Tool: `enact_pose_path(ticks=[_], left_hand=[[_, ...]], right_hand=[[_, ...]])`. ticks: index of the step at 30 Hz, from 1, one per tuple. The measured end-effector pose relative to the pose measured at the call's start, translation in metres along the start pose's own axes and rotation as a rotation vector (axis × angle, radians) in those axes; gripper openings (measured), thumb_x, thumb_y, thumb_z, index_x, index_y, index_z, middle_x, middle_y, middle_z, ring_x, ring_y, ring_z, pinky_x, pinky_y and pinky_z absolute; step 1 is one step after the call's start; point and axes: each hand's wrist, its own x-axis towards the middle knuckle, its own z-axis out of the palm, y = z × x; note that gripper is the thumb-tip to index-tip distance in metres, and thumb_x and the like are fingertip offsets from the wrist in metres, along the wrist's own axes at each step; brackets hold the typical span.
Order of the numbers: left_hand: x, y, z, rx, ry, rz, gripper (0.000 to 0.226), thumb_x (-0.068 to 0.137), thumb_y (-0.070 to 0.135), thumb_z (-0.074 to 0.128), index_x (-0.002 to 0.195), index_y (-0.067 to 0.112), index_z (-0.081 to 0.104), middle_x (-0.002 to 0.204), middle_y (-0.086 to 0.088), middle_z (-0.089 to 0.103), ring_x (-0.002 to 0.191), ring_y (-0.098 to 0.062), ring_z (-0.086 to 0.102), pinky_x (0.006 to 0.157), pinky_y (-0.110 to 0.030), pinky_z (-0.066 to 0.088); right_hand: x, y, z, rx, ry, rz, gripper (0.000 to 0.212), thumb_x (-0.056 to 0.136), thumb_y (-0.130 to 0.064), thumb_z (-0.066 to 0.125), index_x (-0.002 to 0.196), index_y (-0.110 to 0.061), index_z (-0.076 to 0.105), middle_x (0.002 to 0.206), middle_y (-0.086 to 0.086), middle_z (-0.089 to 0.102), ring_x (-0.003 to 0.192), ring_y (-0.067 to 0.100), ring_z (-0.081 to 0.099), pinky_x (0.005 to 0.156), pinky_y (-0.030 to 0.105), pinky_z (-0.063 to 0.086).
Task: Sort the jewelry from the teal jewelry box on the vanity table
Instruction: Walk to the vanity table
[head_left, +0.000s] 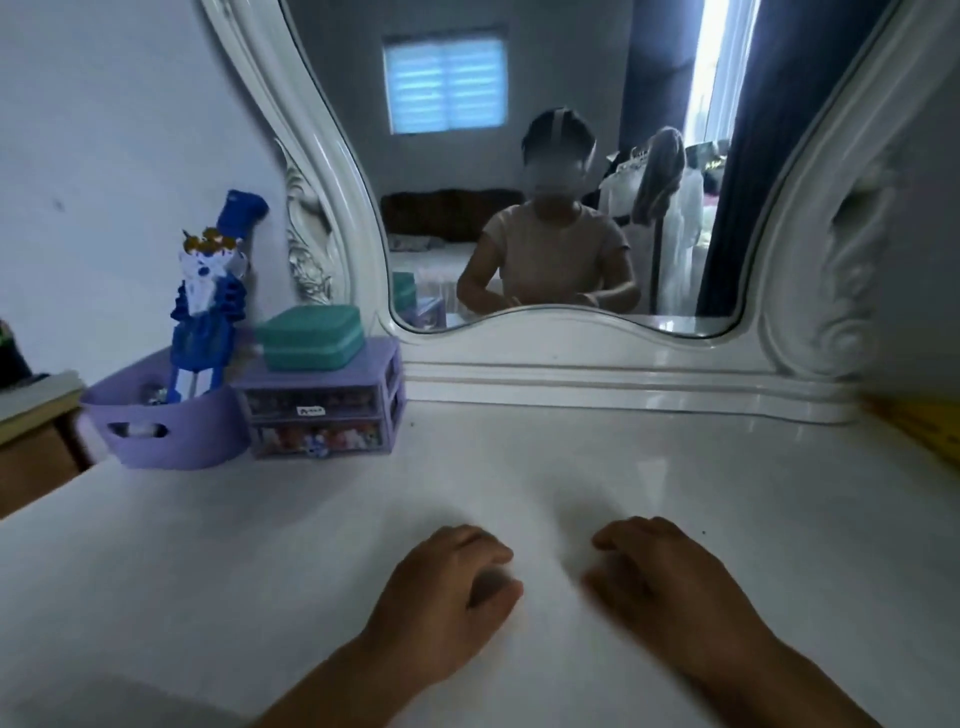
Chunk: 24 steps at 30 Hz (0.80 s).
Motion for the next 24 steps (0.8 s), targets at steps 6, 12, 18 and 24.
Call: enact_pose_path(ticks=[6,12,18,24], left_hand=[[0.056,-0.036,-0.05,0.068,0.165,-0.093,0.045,0.072,0.06,0.049,0.097,0.027,0.067,0.094,0.017,0.06,0.08,0.0,0.059,0.076,-0.021,0.051],[0.125,-0.092,-0.095,0.38,0.411,-0.083,0.036,0.079,0.027,0.068,0.103,0.002,0.063,0.104,-0.022,0.063,0.095,-0.035,0.058,0.083,-0.043,0.047],[0.167,-0.156,-0.127,0.535,0.458,-0.421,0.068,0.073,0.052,0.067,0.121,0.006,0.053,0.127,-0.025,0.049,0.118,-0.042,0.044,0.098,-0.05,0.036],[0.179,-0.157,-0.132,0.268,0.437,-0.608,0.076,0.065,0.046,0.076,0.126,0.013,0.045,0.13,-0.023,0.038,0.116,-0.042,0.043,0.097,-0.046,0.039]], right_hand=[[0.017,0.011,0.015,-0.095,0.038,-0.021,0.018,0.062,-0.047,0.055,0.059,-0.029,0.058,0.062,-0.013,0.057,0.056,0.011,0.058,0.041,0.021,0.04],[0.021,0.018,0.017,-0.116,0.03,-0.047,0.024,0.064,-0.053,0.047,0.056,-0.032,0.054,0.061,-0.015,0.054,0.054,0.005,0.053,0.043,0.008,0.018],[0.022,0.018,0.017,-0.078,0.029,-0.057,0.023,0.065,-0.052,0.049,0.059,-0.03,0.054,0.063,-0.014,0.055,0.057,0.008,0.054,0.047,0.009,0.024],[0.019,0.017,0.017,-0.057,0.027,-0.066,0.023,0.07,-0.048,0.048,0.064,-0.027,0.055,0.068,-0.011,0.055,0.061,0.011,0.053,0.049,0.021,0.039]])
